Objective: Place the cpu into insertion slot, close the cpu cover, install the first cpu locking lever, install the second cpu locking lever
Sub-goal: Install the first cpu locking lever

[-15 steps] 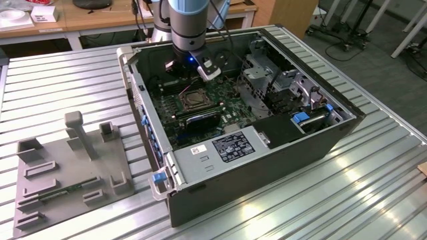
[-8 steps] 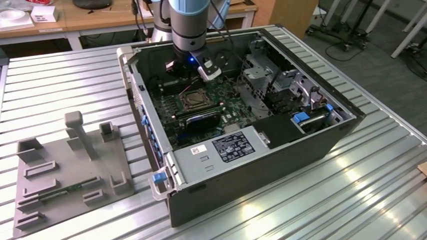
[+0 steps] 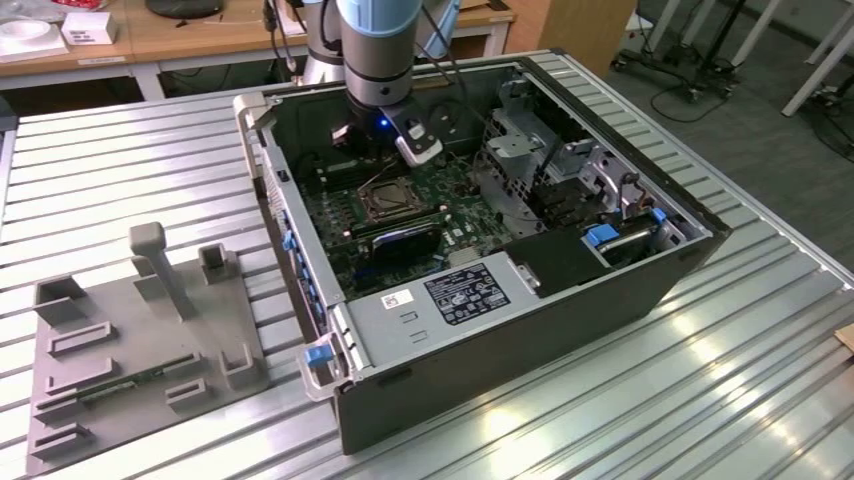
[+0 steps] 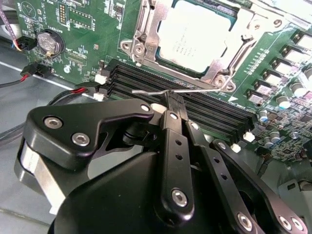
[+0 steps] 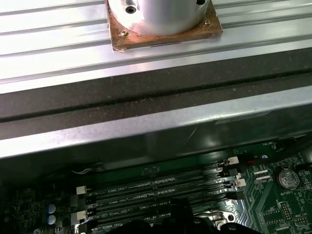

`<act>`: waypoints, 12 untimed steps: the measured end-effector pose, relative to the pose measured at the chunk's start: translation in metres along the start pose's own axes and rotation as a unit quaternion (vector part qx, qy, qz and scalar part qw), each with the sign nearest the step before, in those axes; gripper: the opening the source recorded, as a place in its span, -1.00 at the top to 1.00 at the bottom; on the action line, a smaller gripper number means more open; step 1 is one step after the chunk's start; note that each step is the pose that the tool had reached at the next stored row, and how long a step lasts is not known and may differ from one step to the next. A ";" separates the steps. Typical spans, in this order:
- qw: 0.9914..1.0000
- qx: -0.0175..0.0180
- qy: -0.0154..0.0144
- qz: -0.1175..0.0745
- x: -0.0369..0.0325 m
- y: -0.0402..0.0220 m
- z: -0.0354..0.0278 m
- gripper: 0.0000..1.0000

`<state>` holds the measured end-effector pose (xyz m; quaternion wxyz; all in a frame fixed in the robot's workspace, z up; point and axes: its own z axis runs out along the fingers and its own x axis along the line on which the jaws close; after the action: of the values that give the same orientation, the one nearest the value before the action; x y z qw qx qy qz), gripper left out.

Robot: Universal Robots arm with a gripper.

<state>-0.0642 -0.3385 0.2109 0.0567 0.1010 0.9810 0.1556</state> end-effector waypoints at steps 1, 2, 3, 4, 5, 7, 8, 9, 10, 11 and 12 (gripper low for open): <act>1.000 0.000 0.000 0.000 -0.0002 0.0000 0.0001 0.79; 1.000 0.000 0.000 0.000 -0.0004 0.0001 0.0002 0.79; 1.000 0.000 0.000 0.000 -0.0006 0.0001 0.0003 0.79; 1.000 0.000 0.000 0.000 -0.0008 0.0001 0.0004 0.79; 1.000 0.000 0.000 0.000 -0.0009 0.0001 0.0005 0.79; 1.000 0.000 0.000 0.000 -0.0013 0.0002 0.0006 0.79; 1.000 0.000 0.000 0.000 -0.0015 0.0002 0.0006 0.79; 1.000 0.000 0.000 0.000 -0.0017 0.0002 0.0007 0.79; 1.000 0.000 0.000 0.000 -0.0018 0.0003 0.0007 0.79; 1.000 0.000 0.000 0.000 -0.0021 0.0003 0.0007 0.79; 1.000 0.000 0.000 0.000 -0.0023 0.0003 0.0008 0.79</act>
<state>-0.0618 -0.3385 0.2105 0.0569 0.1010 0.9810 0.1557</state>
